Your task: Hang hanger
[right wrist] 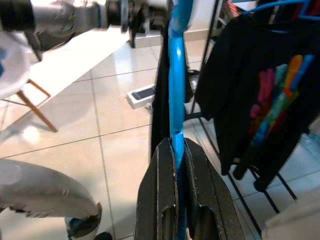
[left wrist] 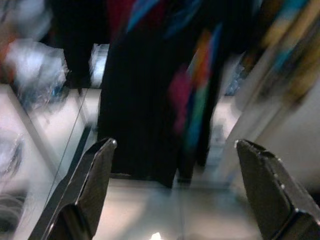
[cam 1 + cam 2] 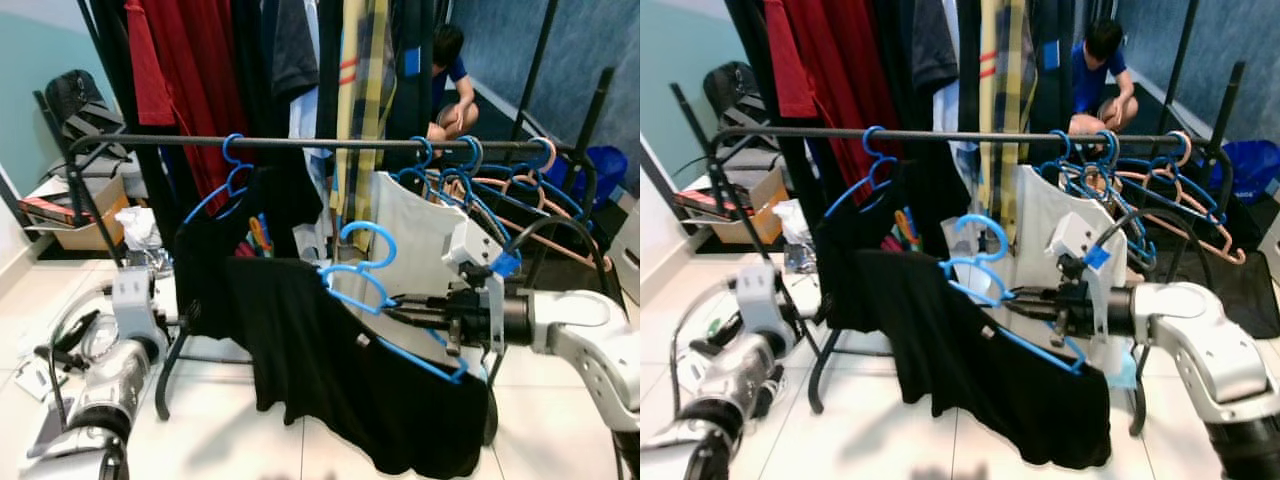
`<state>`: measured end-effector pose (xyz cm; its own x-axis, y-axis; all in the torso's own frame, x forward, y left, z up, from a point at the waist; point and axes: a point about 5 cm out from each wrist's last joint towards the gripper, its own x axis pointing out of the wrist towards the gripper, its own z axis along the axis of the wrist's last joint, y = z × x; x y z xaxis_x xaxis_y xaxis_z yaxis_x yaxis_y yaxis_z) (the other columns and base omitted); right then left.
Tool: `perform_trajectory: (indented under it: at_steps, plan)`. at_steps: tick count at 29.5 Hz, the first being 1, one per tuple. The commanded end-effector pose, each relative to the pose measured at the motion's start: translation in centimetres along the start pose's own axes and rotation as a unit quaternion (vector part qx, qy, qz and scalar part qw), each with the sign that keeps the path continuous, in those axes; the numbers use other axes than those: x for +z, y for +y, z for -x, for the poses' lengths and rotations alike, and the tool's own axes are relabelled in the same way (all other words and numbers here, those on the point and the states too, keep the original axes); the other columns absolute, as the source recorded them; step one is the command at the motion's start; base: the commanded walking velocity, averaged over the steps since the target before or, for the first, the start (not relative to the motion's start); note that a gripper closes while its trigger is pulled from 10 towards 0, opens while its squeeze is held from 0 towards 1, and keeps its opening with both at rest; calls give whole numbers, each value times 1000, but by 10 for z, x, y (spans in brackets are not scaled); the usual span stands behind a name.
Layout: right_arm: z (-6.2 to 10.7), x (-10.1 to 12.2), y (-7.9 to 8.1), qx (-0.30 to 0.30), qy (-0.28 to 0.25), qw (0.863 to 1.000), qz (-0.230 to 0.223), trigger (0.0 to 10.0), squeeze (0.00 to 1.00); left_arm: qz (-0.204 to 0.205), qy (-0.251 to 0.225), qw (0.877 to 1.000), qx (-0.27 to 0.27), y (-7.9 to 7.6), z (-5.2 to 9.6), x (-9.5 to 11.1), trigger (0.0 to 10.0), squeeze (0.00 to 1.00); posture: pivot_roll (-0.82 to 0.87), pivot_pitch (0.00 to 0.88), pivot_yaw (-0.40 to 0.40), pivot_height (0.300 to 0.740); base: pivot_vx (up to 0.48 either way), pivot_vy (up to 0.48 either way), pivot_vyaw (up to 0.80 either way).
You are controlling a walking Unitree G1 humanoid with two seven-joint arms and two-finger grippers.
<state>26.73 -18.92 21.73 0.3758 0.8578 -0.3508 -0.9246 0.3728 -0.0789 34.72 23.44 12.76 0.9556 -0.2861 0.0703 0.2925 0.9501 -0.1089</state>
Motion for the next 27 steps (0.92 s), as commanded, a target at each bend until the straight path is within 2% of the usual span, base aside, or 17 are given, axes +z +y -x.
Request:
perform_trajectory:
  at_steps: [1, 2, 3, 4, 5, 6, 8, 9, 10, 12, 13, 15, 16, 17, 18, 20, 27]
  plan:
    - [3, 10, 1, 8, -18, 1000, 12, 0, 0, -11, -28, 998, -47, -3, -5, 19, 10000, 0, -114, 0, 61, 740, 0, 0, 0]
    - [5, 12, 1, 14, -19, 1000, 14, 0, 0, -17, -62, 992, -107, -13, -8, 39, 10000, 0, -114, 0, 61, 740, 0, 0, 0]
    - [5, 12, 1, 14, -19, 1000, 14, 0, 0, -17, -62, 992, -107, -13, -8, 39, 10000, 0, -114, 0, 61, 740, 0, 0, 0]
    - [10, 15, 3, 29, -19, 999, 15, 0, 0, -24, -110, 978, -175, -24, -9, 70, 10000, 0, -120, 0, 62, 740, 0, 0, 0]
    - [10, 15, 3, 29, -19, 999, 15, 0, 0, -24, -110, 978, -175, -24, -9, 70, 10000, 0, -120, 0, 62, 740, 0, 0, 0]
    - [15, 18, 5, 44, -20, 999, 16, 0, 0, -34, -148, 960, -233, -34, -6, 98, 10000, 0, -123, 0, 62, 740, 0, 0, 0]
    - [20, 21, 5, 51, -19, 998, 16, 0, 0, -50, -169, 941, -288, -42, 0, 119, 10000, 0, -125, 0, 60, 740, 0, 0, 0]
    - [20, 21, 5, 51, -19, 998, 16, 0, 0, -50, -169, 941, -288, -42, 0, 119, 10000, 0, -125, 0, 60, 740, 0, 0, 0]
    - [27, 23, 3, 53, -16, 998, 16, 0, 0, -60, -176, 919, -346, -48, 10, 137, 10000, 0, -127, 0, 57, 740, 0, 0, 0]
    - [27, 23, 3, 53, -16, 998, 16, 0, 0, -60, -176, 919, -346, -48, 10, 137, 10000, 0, -127, 0, 57, 740, 0, 0, 0]
    - [33, 26, -1, 48, -19, 998, 19, 0, 0, -75, -170, 898, -399, -48, 23, 152, 10000, 0, -124, 0, 55, 740, 0, 0, 0]
    - [33, 26, -1, 48, -19, 998, 19, 0, 0, -75, -170, 898, -399, -48, 23, 152, 10000, 0, -124, 0, 55, 740, 0, 0, 0]
    - [40, 30, -4, 44, -22, 999, 23, 0, 0, -89, -158, 881, -437, -45, 33, 161, 10000, 0, -124, 0, 55, 740, 0, 0, 0]
    - [40, 30, -4, 44, -22, 999, 23, 0, 0, -89, -158, 881, -437, -45, 33, 161, 10000, 0, -124, 0, 55, 740, 0, 0, 0]
    - [50, 35, -10, 34, -29, 999, 28, 0, 0, -96, -129, 862, -480, -41, 43, 164, 10000, 0, -124, 0, 55, 740, 0, 0, 0]
    - [59, 41, -13, 29, -38, 998, 33, 0, 0, -96, -105, 851, -505, -37, 47, 162, 10000, 0, -119, 0, 60, 740, 0, 0, 0]
    - [68, 46, -13, 31, -47, 998, 37, 0, 0, -96, -85, 845, -519, -35, 48, 158, 10000, 0, -119, 0, 60, 740, 0, 0, 0]
